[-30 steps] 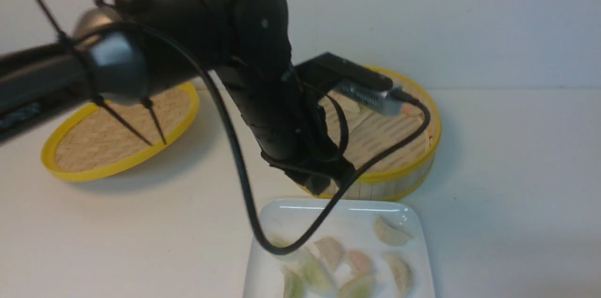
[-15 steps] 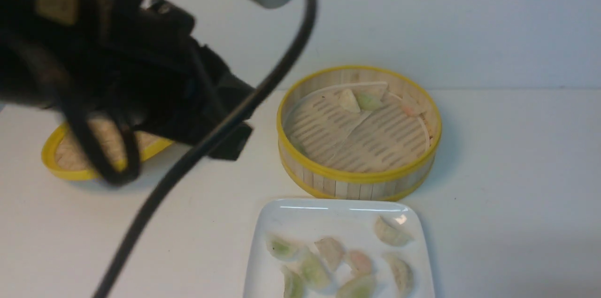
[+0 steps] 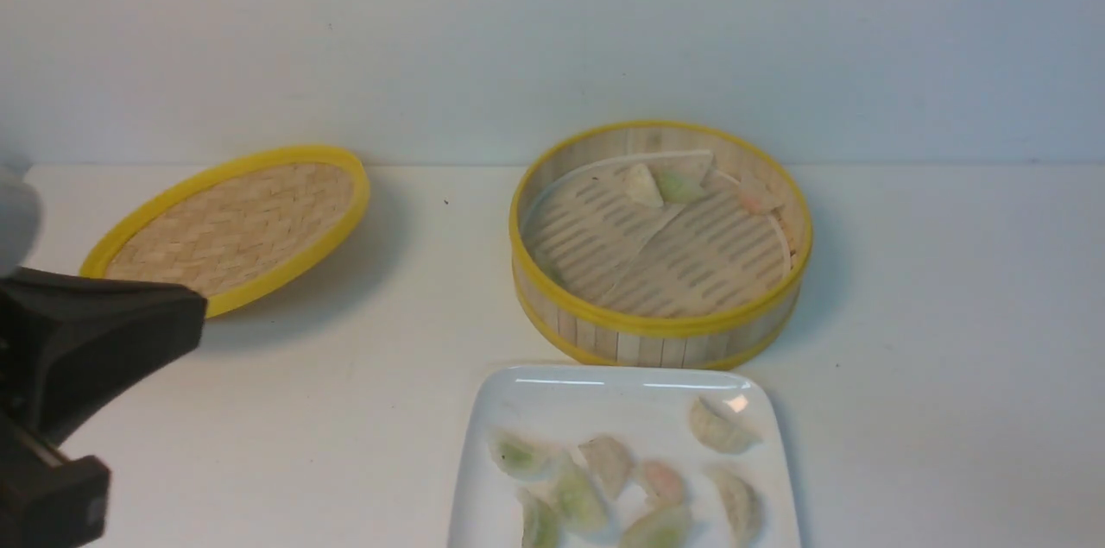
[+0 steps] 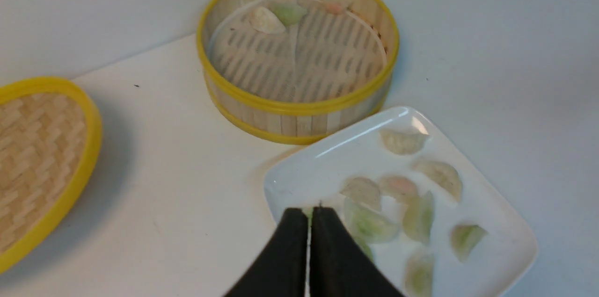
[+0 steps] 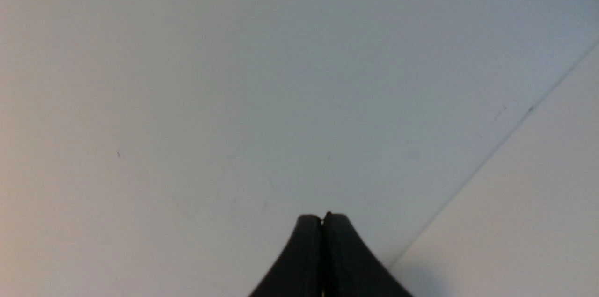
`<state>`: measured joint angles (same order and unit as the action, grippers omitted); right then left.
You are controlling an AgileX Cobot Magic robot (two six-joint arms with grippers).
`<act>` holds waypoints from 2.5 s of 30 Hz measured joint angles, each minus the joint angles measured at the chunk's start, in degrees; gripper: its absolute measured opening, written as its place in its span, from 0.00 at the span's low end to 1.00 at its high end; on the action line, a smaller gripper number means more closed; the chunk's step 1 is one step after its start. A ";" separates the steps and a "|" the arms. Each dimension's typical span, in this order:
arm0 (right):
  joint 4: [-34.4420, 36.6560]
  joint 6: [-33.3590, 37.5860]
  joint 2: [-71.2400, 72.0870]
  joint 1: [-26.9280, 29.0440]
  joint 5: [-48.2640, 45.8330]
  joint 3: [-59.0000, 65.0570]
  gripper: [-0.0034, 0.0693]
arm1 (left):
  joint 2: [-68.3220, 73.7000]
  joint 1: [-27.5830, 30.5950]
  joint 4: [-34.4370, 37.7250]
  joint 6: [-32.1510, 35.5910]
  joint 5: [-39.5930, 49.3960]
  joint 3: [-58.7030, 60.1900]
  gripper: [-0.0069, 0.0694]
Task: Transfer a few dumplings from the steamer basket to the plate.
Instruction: Use the right arm to grab a dumpling from inside the steamer
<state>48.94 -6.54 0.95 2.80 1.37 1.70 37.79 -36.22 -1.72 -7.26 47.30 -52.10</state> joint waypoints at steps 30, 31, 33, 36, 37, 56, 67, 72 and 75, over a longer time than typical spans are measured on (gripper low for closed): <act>-15.87 29.73 -68.80 -3.83 -57.77 -69.50 0.03 | -1.84 0.00 -3.86 -3.80 6.98 0.06 0.08; -16.95 29.79 -72.25 -5.29 -58.78 -73.22 0.03 | -1.84 0.00 -3.86 -3.80 7.49 0.06 0.08; -20.36 29.63 -79.82 -8.46 -59.80 -79.73 0.03 | -1.84 0.00 -3.92 -3.80 8.20 0.06 0.08; -22.75 29.13 -86.71 -11.60 -60.61 -86.26 0.03 | -1.84 0.00 -4.30 -3.88 9.41 0.06 0.08; -23.09 29.13 -89.98 -12.43 -61.21 -89.75 0.03 | -1.84 0.00 -4.54 -4.13 10.41 0.06 0.08; -27.51 28.85 -132.58 -17.09 -66.67 -124.84 0.16 | -1.84 0.00 -10.13 -11.97 19.67 0.06 0.08; -29.37 26.96 -140.28 -17.81 -57.80 -128.66 0.56 | -1.84 0.00 -12.23 -14.23 24.65 0.06 0.08; -29.37 26.71 -142.75 -17.81 -56.40 -128.66 0.57 | -1.84 0.00 -12.25 -14.30 24.66 0.06 0.08; -29.37 26.71 -143.72 -17.81 -56.51 -128.66 0.51 | -1.84 0.00 -12.25 -14.52 24.71 0.06 0.08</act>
<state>19.57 20.17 -142.77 -15.01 -55.15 -126.97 35.94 -36.22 -13.97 -21.78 72.02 -52.03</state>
